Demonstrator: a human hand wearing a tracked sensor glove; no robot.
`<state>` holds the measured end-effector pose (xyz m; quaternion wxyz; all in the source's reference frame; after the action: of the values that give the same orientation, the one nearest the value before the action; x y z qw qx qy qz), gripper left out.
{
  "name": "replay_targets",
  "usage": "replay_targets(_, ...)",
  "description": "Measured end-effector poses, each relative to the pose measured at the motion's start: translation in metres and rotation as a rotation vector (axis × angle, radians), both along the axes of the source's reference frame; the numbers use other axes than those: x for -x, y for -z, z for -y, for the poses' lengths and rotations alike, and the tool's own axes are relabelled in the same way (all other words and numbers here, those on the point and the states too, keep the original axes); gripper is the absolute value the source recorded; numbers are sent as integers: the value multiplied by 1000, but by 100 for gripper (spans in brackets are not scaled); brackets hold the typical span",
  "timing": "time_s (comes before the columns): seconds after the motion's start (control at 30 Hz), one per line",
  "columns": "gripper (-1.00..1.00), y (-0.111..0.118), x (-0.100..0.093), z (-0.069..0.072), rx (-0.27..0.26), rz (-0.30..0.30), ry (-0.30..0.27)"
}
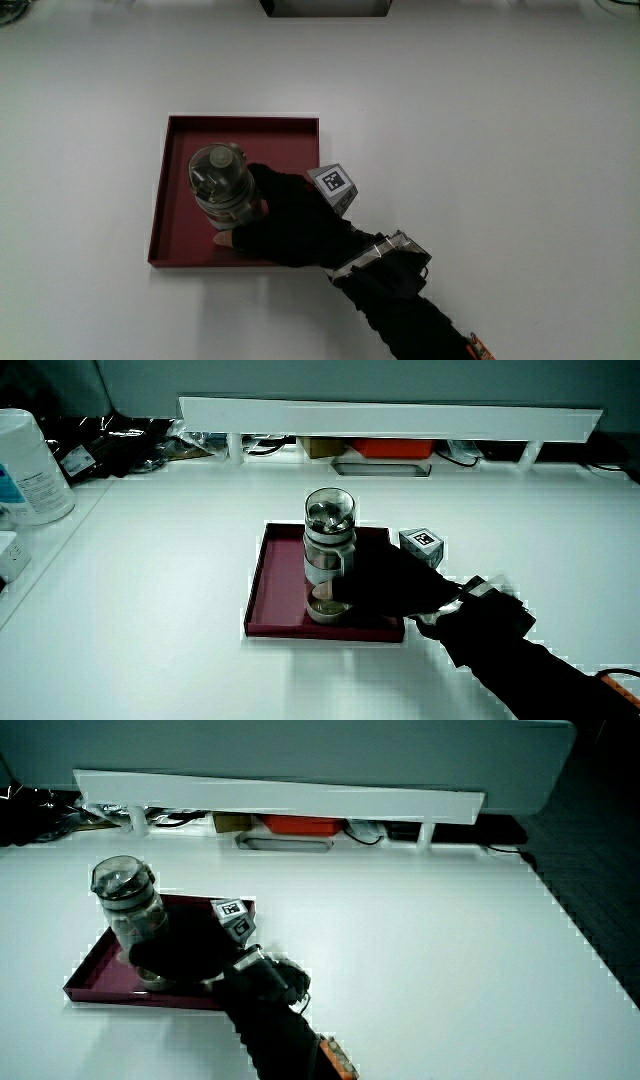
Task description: Place bottle
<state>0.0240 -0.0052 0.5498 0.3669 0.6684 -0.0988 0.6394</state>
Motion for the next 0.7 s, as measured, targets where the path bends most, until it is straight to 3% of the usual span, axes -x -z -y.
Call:
replay_targets(0.17, 0, -4, 0, -1, 7, 2, 3)
replay_targets(0.43, -31, -6, -1, -2, 24, 10, -4)
replay_targets(0.7, -62, -6, -2, -4, 32, 23, 29)
